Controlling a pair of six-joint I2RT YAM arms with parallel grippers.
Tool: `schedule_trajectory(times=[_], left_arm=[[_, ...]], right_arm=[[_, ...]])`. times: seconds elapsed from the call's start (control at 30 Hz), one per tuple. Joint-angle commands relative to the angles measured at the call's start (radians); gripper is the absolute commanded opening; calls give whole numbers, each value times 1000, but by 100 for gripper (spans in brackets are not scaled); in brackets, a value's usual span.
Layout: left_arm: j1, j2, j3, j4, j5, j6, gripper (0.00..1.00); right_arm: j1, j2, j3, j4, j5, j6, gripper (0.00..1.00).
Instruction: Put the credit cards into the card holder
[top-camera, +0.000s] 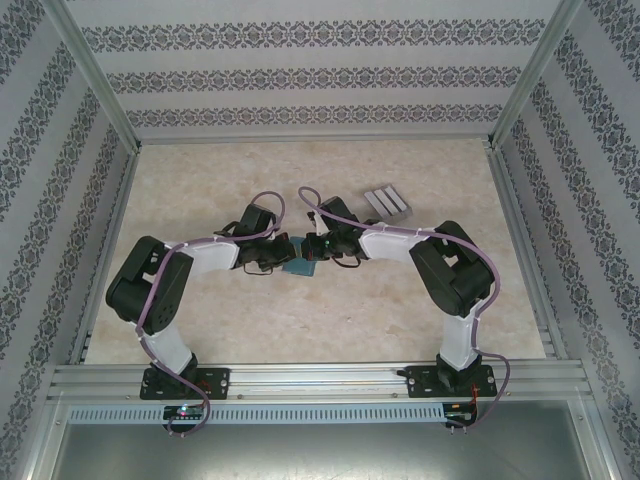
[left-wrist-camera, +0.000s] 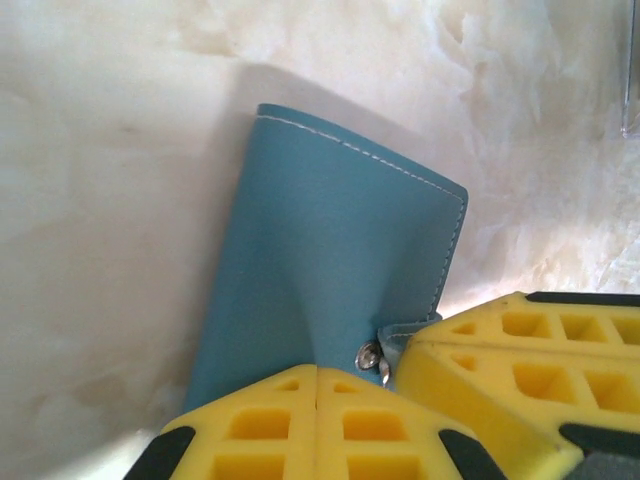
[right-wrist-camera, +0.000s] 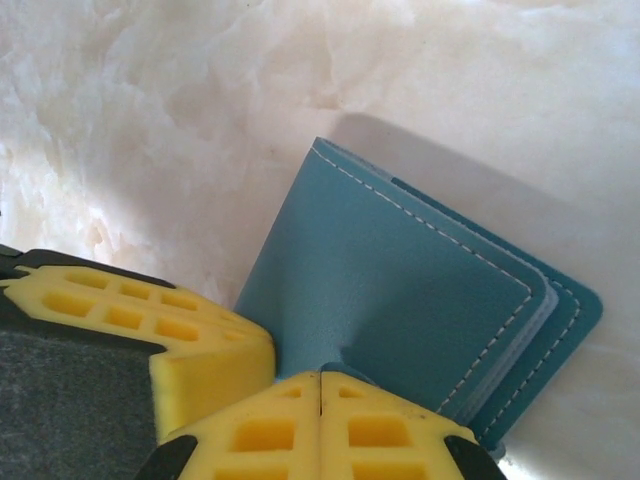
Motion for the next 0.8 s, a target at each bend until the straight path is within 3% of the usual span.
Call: schedule_trajectory(times=[0.0, 0.23, 0.77], left_arm=[[26, -52, -34, 11, 4, -33, 0], [27, 40, -74, 132, 78, -120, 0], [47, -17, -74, 57, 46, -103, 0]], right_arm=[[28, 51, 26, -86, 42, -34, 0], [55, 78, 71, -122, 69, -42, 0], [65, 108, 105, -135, 53, -25, 0]])
